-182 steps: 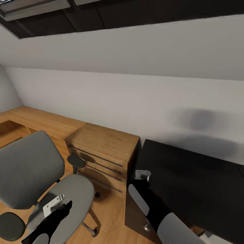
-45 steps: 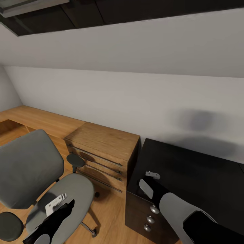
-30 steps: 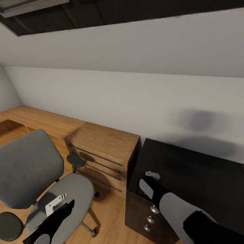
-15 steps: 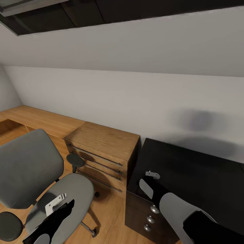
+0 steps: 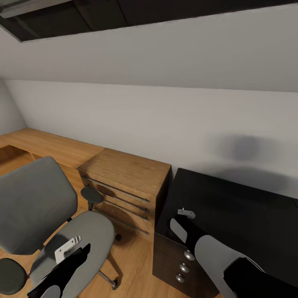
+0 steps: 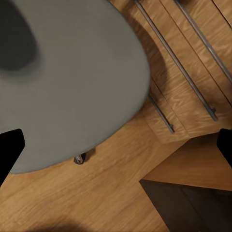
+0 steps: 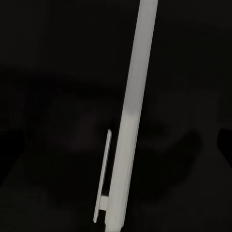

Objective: In the bedroom, organize the workspace by keeping the computer under the desk, ensuring the monitor is on the desk, placing the keyboard on the desk next to the monitor, placing the mouse on the desk next to the keyboard, moving the folder from the swivel chair onto the desk next to the mouse, stacking the notebook on top of the folder with the pen on top of the notebook, and positioning the swivel chair next to the desk.

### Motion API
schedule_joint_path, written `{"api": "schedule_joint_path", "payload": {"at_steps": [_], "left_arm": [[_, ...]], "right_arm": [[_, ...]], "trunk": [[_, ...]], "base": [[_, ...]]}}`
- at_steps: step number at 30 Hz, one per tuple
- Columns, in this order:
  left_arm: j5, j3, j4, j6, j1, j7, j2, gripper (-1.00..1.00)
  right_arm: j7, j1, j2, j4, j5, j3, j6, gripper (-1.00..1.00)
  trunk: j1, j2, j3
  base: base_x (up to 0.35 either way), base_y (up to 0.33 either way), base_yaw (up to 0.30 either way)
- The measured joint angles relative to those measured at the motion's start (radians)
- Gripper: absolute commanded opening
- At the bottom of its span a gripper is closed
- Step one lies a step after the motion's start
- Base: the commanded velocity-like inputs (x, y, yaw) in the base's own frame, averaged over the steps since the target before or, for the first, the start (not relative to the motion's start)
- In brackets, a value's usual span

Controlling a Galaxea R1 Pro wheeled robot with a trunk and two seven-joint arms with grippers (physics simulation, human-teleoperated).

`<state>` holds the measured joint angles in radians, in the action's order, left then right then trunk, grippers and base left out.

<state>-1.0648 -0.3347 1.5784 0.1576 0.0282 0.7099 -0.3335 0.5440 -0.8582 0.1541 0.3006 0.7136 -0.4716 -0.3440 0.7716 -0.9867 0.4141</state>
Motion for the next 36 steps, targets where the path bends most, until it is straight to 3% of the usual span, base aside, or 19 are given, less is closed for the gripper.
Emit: {"api": "schedule_joint_path", "payload": {"at_steps": [18, 23, 36], "left_arm": [[0.000, 0.000, 0.000, 0.000, 0.000, 0.000, 0.000, 1.00], [0.001, 0.001, -0.006, -0.001, -0.001, 0.003, 0.025, 1.00], [0.000, 0.000, -0.006, 0.000, -0.002, 0.003, 0.028, 1.00]], "right_arm": [[-0.001, 0.000, 0.000, 0.000, 0.000, 0.000, 0.000, 1.00], [0.022, -0.005, -0.001, 0.028, -0.005, -0.004, 0.002, 1.00], [-0.004, -0.004, -0.004, 0.035, -0.006, -0.004, 0.003, 1.00]], "trunk": [[0.000, 0.000, 0.000], [0.000, 0.000, 0.000], [0.000, 0.000, 0.000]], "base": [[0.000, 0.000, 0.000], [0.000, 0.000, 0.000], [0.000, 0.000, 0.000]]}}
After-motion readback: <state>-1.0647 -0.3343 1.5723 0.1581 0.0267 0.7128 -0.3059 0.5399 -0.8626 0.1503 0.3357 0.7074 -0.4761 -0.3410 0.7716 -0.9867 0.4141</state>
